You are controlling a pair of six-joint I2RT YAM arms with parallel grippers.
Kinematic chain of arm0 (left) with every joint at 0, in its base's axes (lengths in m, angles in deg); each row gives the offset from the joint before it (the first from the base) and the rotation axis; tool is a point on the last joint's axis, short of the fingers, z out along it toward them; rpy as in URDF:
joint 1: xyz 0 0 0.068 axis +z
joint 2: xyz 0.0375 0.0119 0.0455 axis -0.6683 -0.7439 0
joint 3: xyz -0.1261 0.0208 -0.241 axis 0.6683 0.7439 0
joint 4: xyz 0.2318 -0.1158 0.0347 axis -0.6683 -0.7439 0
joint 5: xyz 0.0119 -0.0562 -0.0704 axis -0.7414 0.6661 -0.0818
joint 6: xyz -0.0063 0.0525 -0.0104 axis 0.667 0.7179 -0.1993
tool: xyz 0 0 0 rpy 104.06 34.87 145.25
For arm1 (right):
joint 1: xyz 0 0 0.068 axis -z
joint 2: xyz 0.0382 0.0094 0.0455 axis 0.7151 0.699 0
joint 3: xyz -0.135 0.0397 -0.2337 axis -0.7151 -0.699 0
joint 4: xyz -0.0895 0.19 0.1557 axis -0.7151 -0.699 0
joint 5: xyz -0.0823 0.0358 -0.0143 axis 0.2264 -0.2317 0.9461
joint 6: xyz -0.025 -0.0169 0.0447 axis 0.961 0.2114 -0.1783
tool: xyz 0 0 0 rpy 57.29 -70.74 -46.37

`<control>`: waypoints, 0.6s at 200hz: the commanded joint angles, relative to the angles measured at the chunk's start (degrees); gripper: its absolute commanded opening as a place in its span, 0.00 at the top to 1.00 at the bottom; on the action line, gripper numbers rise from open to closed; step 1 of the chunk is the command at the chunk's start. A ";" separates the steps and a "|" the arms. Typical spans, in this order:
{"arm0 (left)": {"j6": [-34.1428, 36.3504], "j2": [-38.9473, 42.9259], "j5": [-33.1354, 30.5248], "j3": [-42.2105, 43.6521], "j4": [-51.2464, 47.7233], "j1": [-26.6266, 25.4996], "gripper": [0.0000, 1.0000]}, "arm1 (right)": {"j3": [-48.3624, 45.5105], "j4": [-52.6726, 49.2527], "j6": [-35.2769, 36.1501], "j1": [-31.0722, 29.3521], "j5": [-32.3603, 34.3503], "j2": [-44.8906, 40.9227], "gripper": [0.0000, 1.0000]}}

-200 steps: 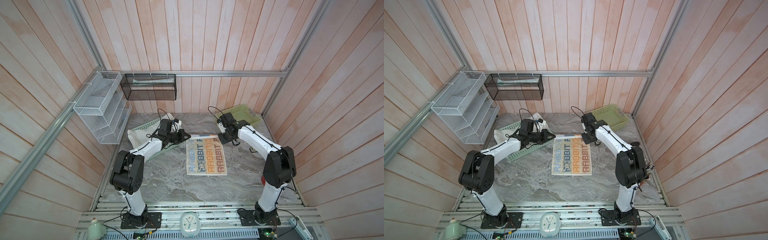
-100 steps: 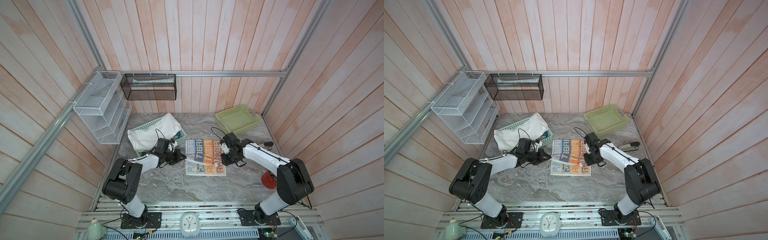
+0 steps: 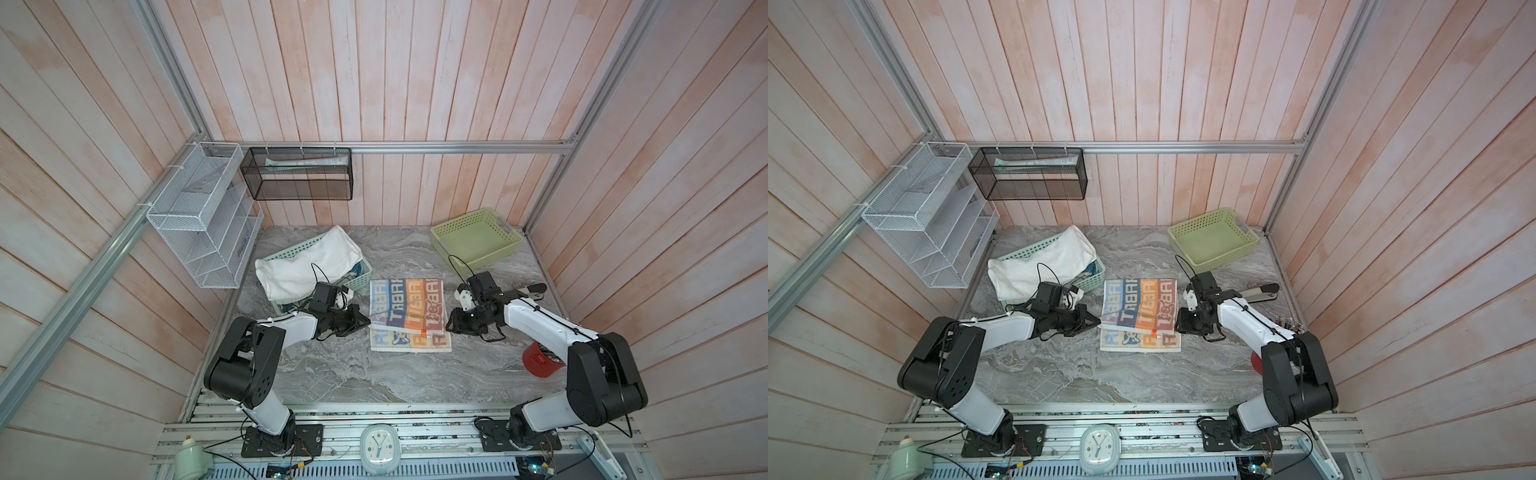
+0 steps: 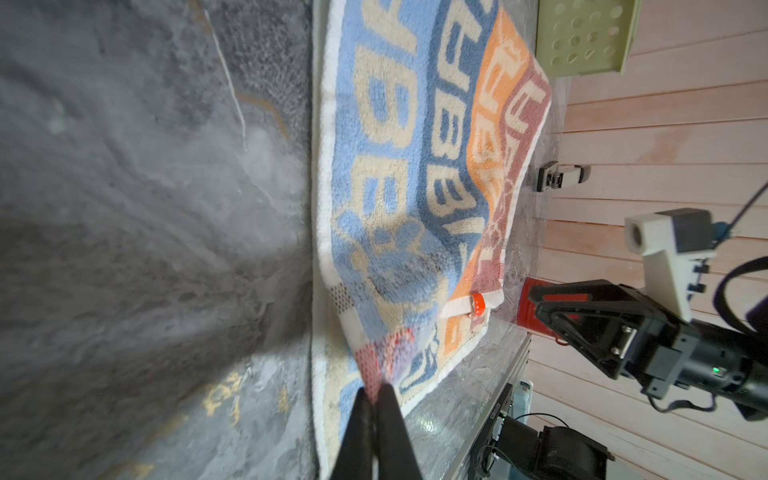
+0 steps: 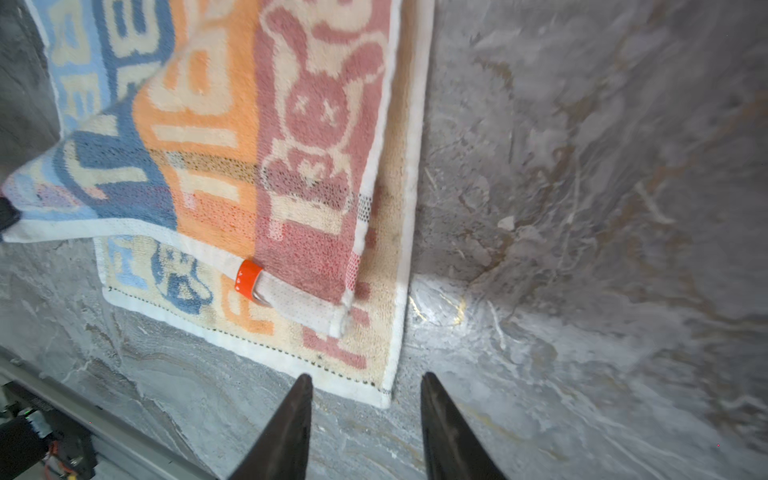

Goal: Fold and stack the towels

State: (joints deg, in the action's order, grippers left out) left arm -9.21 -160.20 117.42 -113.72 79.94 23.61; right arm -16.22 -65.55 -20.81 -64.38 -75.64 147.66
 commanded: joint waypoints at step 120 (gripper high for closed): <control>2.13 0.35 0.85 0.06 -0.42 -0.74 1.00 | 1.26 11.65 -5.29 0.38 -9.56 9.02 0.90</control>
State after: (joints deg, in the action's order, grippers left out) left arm -8.99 -160.20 117.51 -113.15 80.46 23.11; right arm -17.42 -53.96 -26.25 -64.31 -84.71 156.05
